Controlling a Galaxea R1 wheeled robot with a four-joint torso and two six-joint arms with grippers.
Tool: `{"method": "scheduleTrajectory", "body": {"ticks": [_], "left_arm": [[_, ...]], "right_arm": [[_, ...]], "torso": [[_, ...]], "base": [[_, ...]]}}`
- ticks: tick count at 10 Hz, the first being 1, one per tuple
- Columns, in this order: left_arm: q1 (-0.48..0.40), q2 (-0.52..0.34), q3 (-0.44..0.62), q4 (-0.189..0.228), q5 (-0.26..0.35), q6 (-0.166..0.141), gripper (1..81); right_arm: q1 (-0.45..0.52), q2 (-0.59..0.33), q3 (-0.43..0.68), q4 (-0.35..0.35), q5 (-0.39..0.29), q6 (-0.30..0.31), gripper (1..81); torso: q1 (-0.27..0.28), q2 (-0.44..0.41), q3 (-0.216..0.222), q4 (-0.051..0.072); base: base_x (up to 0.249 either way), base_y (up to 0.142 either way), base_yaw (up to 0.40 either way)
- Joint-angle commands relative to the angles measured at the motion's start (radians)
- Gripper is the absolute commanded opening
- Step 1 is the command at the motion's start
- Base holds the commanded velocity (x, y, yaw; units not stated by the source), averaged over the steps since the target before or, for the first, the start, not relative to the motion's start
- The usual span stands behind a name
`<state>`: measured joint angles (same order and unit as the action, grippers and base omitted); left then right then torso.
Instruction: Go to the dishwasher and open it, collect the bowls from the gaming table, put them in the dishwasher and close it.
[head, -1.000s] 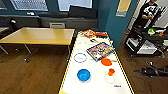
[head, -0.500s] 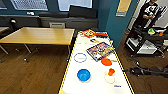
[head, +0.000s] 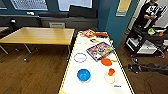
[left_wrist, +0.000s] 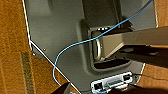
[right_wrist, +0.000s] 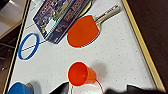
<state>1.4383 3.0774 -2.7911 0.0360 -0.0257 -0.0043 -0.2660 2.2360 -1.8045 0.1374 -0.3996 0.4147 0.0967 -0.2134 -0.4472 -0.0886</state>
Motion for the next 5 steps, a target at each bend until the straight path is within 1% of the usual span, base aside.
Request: {"method": "scheduleTrajectory", "body": {"ticks": [1, 3, 5], "left_arm": [[-0.009, -0.002, -0.001, -0.01, 0.07, -0.003, 81.1], [-0.009, 0.001, -0.001, -0.01, 0.07, -0.003, 81.1], [-0.009, 0.0, -0.001, -0.01, 0.072, -0.003, 81.1]], "right_arm": [[0.136, 0.052, -0.076, 0.019, -0.035, 0.01, 81.1], [0.132, 0.09, -0.11, 0.019, -0.035, 0.01, 81.1], [0.125, 0.109, -0.163, 0.024, -0.027, 0.016, 81.1]], "torso": [[0.0, 0.0, 0.0, 0.0], [0.0, 0.0, 0.0, 0.0], [0.001, 0.0, 0.0, 0.0]], "base": [[0.0, 0.0, 0.0], [0.0, 0.0, 0.0], [0.0, 0.0, 0.0]]}}
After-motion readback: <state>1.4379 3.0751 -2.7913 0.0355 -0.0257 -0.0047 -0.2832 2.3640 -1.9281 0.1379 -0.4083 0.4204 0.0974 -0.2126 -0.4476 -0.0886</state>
